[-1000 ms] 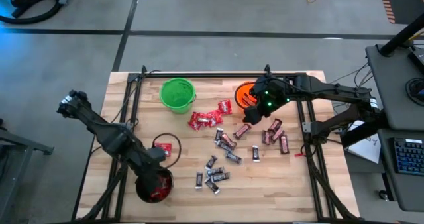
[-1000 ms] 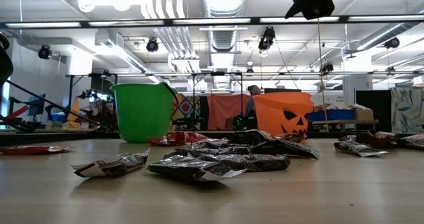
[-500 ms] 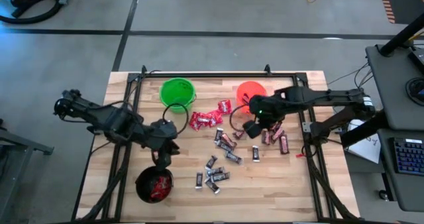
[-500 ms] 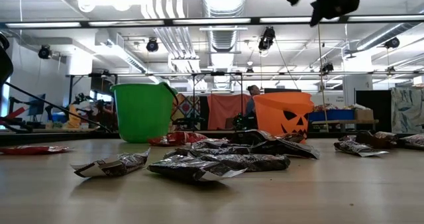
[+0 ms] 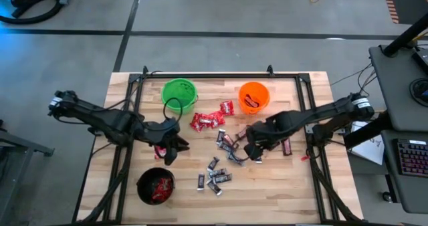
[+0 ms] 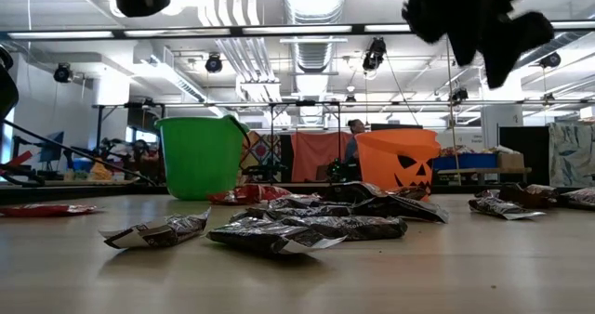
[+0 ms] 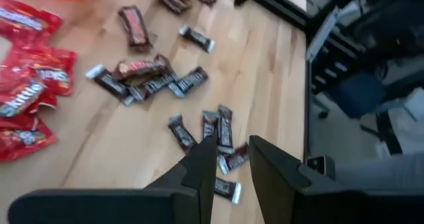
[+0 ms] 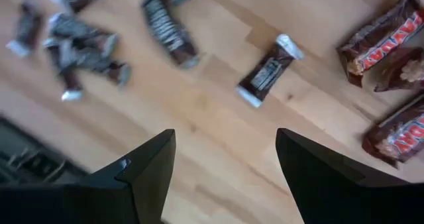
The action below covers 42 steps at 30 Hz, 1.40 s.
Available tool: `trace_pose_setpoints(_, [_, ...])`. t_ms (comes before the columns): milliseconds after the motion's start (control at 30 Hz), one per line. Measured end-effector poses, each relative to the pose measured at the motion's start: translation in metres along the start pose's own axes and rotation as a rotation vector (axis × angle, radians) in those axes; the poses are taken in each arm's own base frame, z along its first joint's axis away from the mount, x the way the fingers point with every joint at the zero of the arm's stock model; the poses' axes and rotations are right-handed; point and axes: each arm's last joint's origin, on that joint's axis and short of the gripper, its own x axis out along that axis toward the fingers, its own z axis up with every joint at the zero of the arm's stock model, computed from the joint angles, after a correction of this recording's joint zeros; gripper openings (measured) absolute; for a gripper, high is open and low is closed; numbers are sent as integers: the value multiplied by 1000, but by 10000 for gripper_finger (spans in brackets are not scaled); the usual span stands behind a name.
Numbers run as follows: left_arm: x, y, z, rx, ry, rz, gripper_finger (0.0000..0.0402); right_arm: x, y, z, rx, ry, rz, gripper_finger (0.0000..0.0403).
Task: Sort candy
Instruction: Put the black chocolate into the green bucket
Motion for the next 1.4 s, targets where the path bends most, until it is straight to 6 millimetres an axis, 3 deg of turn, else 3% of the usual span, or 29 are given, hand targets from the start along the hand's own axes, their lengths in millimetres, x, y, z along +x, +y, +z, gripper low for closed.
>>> trace_pose_setpoints(367, [-30, 8, 8, -27, -189, 79, 75, 64, -31, -6, 199, -48, -30, 253])
trace_pose_setpoints(667, [-44, 17, 15, -11, -242, 85, 75, 91, -54, -8, 239, -75, -60, 253])
trace_pose_setpoints(1100, [-41, 25, 21, 2, -228, 92, 75, 119, -41, 1, 244, -86, -28, 245])
trace_pose_setpoints(1400, [-41, 24, 22, 39, -186, 13, 75, 122, -33, 4, 217, -71, -95, 152])
